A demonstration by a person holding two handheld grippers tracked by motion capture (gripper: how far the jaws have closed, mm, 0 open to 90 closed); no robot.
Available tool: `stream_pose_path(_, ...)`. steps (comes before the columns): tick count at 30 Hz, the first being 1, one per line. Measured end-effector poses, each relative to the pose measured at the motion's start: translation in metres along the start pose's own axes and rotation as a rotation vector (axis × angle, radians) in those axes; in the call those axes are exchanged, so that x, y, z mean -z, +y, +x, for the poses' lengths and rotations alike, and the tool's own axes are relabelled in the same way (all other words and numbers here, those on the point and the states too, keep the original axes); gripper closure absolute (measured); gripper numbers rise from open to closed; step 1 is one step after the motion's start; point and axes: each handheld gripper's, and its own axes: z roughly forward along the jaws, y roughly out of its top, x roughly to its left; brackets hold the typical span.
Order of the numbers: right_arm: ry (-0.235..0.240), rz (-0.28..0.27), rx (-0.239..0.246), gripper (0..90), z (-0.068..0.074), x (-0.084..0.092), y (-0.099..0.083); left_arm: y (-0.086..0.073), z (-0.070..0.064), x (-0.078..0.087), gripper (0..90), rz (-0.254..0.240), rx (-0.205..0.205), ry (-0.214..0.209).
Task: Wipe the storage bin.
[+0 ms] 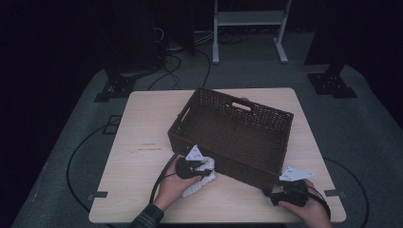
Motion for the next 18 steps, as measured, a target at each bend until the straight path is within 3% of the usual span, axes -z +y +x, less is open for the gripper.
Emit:
stream_pose_path(7,0.000,0.000,0.001,18.3,0.000,0.000,0.000,-0.004,-0.003,-0.008,68.7,0.039,0.005,-0.009)
stream_pose_path(14,0.000,0.000,0.000,18.3,0.000,0.000,0.000,-0.003,-0.005,-0.005,69.0,0.030,-0.013,0.002)
stream_pose_path(18,0.000,0.000,0.000,18.3,0.000,0.000,0.000,0.002,-0.008,0.001,69.0,-0.004,-0.020,0.006)
